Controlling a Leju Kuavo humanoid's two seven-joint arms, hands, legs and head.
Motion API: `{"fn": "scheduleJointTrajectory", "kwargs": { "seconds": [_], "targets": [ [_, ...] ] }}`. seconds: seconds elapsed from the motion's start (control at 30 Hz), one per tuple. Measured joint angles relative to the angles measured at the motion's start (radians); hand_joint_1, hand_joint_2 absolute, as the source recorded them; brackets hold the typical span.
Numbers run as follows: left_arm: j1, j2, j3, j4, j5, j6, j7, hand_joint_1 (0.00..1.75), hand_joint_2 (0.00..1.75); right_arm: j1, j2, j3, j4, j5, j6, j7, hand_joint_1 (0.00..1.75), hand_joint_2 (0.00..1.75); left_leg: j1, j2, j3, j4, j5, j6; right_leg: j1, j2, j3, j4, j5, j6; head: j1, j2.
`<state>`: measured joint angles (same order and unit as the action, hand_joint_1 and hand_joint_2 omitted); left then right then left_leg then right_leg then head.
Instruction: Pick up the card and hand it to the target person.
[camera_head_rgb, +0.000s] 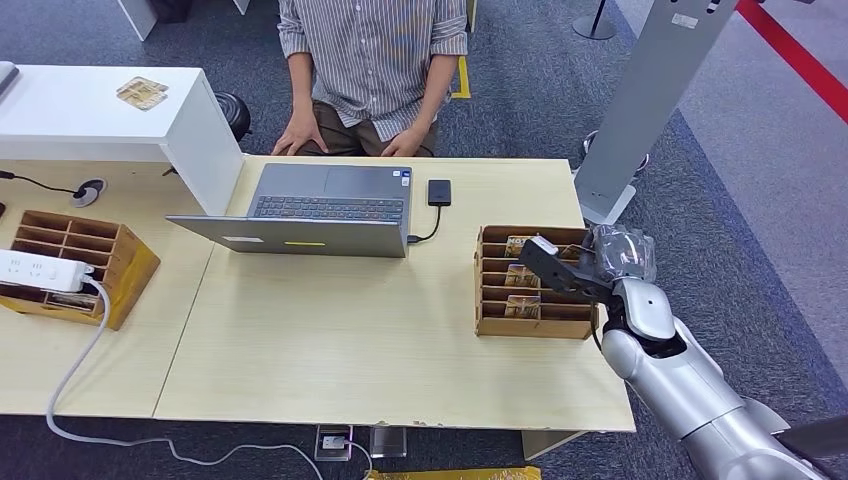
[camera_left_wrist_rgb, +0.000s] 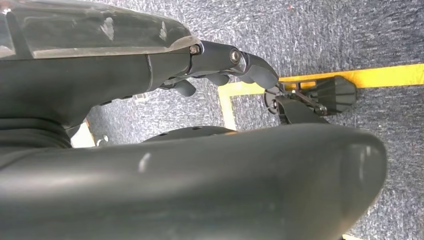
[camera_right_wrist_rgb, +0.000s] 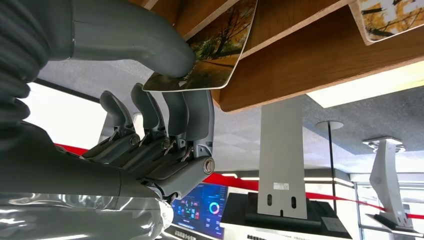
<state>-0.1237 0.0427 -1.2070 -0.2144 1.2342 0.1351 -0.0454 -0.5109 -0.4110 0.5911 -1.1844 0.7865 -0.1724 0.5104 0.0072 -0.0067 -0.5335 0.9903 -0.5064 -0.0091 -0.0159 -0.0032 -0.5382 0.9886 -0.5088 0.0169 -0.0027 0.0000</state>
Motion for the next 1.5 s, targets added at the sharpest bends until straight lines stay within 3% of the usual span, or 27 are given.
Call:
{"fn": "scheduleJointTrajectory", "kwargs": {
  "seconds": [0.1,0.37,0.47,0.63,0.83,1.07,1.37,1.43,1.5],
  "targets": [
    [0.0,0.0,0.0,0.0,-0.008,-0.01,-0.007,0.0,1.75,0.003,0.0,-0.001,-0.001,-0.001,0.0,0.0,1.68,1.75,0.0,0.0,0.0,0.0,0.0,0.0,0.0,0.0,0.0,0.0,0.0,0.0,0.0,0.0],
    [0.0,0.002,0.0,0.0,-0.012,-0.011,-0.004,0.0,1.75,0.019,-0.006,-0.014,-0.026,-0.01,0.008,-0.01,1.68,1.75,0.0,0.0,0.0,0.0,0.0,0.0,0.0,0.0,0.0,0.0,0.0,0.0,0.001,0.0],
    [0.0,0.004,0.0,0.0,-0.008,-0.005,-0.003,0.0,1.75,0.026,-0.013,-0.024,-0.073,-0.047,0.055,-0.003,1.68,1.75,0.0,0.0,0.0,0.0,0.0,0.0,0.0,0.0,0.0,0.0,0.0,0.0,0.0,0.0],
    [0.006,0.009,0.0,0.0,0.004,0.002,-0.004,0.0,1.75,0.025,-0.052,-0.048,-0.234,-0.133,0.166,0.059,1.68,1.75,0.0,0.0,0.0,0.0,0.0,0.0,0.0,0.0,0.0,0.0,0.0,0.0,-0.001,0.0],
    [0.013,0.011,0.0,0.0,0.022,0.011,0.004,0.0,1.75,0.023,-0.104,-0.102,-0.485,-0.122,0.26,0.154,1.68,1.75,0.0,0.0,0.0,0.0,0.0,0.0,0.0,0.0,0.0,0.0,0.0,0.0,0.0,0.0],
    [0.014,0.011,0.0,0.0,0.022,0.012,0.006,0.0,1.75,0.024,-0.127,-0.123,-0.654,-0.094,0.304,0.169,1.68,1.75,0.0,0.0,0.0,0.0,0.0,0.0,0.0,0.0,0.0,0.0,0.0,0.0,0.0,0.0],
    [0.013,0.011,0.0,0.0,0.021,0.014,0.009,0.0,1.75,0.025,-0.138,-0.125,-0.727,-0.083,0.267,0.135,1.68,1.75,0.0,0.0,-0.001,0.0,0.0,0.0,0.0,0.0,0.0,0.0,0.0,0.0,0.0,0.0],
    [0.013,0.011,0.0,0.0,0.016,0.01,0.006,0.0,1.75,0.028,-0.134,-0.125,-0.731,-0.047,0.181,0.074,1.68,1.75,0.0,0.0,-0.001,0.0,0.0,0.0,0.0,0.0,0.0,0.0,0.0,0.0,0.0,0.0],
    [0.013,0.009,0.0,0.0,0.007,0.006,0.0,0.0,1.75,0.039,-0.12,-0.125,-0.73,0.019,0.013,-0.026,1.68,1.75,0.0,0.0,-0.001,0.0,0.0,0.0,0.0,0.0,0.0,0.0,0.0,0.0,0.001,0.0]
  ]
}}
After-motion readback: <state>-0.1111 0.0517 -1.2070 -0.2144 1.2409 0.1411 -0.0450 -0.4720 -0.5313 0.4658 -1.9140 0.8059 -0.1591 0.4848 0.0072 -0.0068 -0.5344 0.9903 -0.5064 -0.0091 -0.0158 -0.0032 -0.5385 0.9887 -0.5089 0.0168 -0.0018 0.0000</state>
